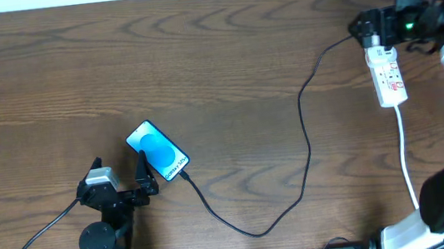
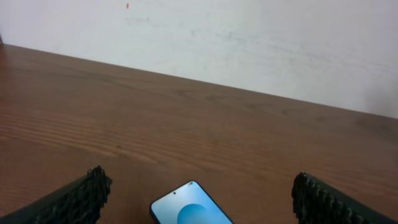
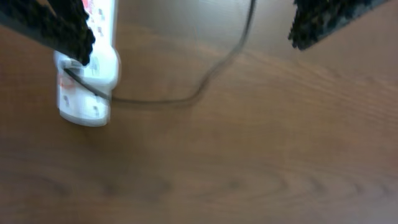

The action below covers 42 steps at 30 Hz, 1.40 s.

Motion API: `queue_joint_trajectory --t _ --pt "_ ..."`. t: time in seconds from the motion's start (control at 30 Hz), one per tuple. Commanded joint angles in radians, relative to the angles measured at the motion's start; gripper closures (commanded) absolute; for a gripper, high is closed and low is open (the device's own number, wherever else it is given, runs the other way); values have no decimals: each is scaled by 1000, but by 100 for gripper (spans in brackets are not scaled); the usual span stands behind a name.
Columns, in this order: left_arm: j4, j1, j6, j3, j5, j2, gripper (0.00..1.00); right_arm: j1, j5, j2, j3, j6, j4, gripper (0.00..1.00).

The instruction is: Plug charger to phone and switch on socket

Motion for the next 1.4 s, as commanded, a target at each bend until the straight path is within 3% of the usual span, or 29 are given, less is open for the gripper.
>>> queue_joint_trajectory --t 0.0,0.4,0.67,1.37 --pt "-41 5 -5 -12 17 -6 4 40 -8 -92 -153 98 138 1" --pt "-40 5 -5 -12 17 -6 4 111 -3 -307 -654 286 774 1" --pt "-41 5 -5 -12 17 -6 4 161 33 -514 -934 290 1116 1" --pt "-40 5 -5 -12 17 -6 4 240 183 -1093 -1440 286 1301 1"
